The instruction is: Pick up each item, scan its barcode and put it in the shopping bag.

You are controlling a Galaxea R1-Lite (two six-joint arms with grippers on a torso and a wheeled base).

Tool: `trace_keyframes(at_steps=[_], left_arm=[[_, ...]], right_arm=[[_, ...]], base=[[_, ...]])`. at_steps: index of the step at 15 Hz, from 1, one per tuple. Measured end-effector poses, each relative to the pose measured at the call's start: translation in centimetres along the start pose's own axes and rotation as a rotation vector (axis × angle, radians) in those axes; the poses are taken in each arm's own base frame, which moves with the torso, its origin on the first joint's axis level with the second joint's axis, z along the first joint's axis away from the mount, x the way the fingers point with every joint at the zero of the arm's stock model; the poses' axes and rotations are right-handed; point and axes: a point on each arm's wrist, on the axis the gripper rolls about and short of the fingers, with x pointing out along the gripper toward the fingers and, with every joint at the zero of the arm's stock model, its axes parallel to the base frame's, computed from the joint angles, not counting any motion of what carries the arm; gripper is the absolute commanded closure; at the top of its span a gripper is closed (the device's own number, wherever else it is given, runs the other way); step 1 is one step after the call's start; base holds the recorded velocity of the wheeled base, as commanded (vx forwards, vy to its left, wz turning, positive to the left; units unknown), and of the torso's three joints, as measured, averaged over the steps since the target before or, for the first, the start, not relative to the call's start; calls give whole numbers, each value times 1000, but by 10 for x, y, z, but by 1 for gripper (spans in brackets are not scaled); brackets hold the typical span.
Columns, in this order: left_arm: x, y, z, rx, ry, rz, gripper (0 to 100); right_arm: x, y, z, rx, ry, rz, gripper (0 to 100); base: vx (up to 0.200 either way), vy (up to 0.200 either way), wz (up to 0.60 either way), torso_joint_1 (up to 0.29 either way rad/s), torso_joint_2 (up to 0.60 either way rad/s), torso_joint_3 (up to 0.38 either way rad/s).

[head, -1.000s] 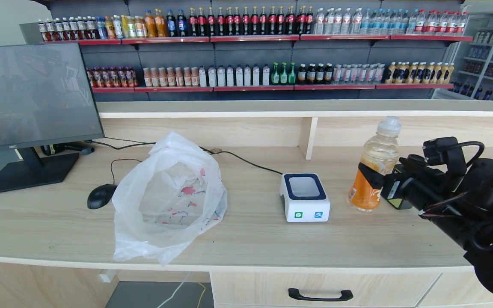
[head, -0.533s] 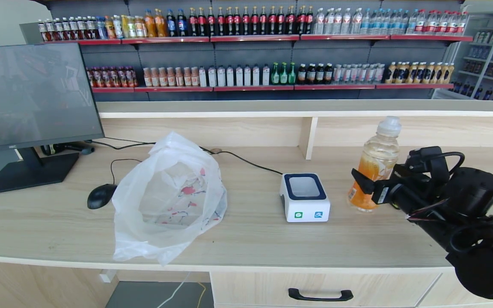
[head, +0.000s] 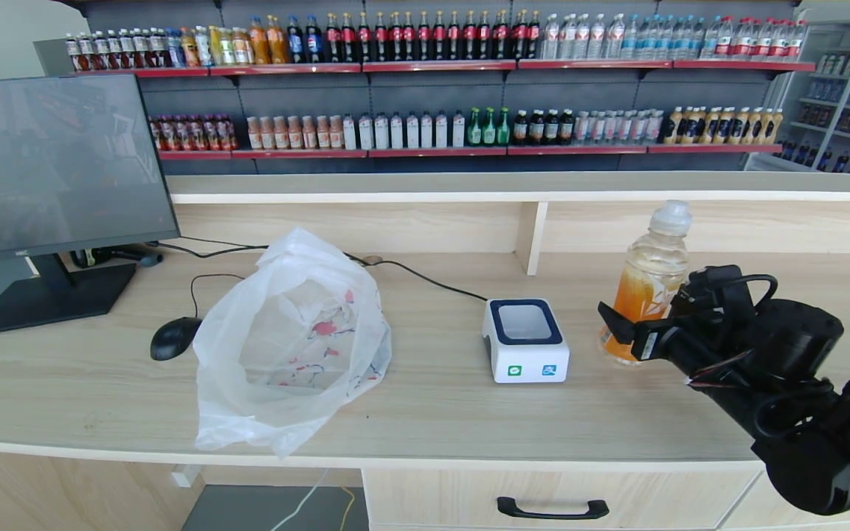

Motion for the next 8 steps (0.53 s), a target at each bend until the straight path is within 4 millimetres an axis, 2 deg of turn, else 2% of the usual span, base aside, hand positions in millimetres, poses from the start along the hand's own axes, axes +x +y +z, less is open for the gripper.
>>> trace_keyframes(at_steps=[3,8], left_arm=[[0,0,0,0,0,0,100],[0,0,0,0,0,0,100]], right_arm=[[4,1,-8,-12,20,1,0],[8,0,-9,-11,17,-1,0]], base=[[0,0,0,0,0,0],[0,0,0,0,0,0]])
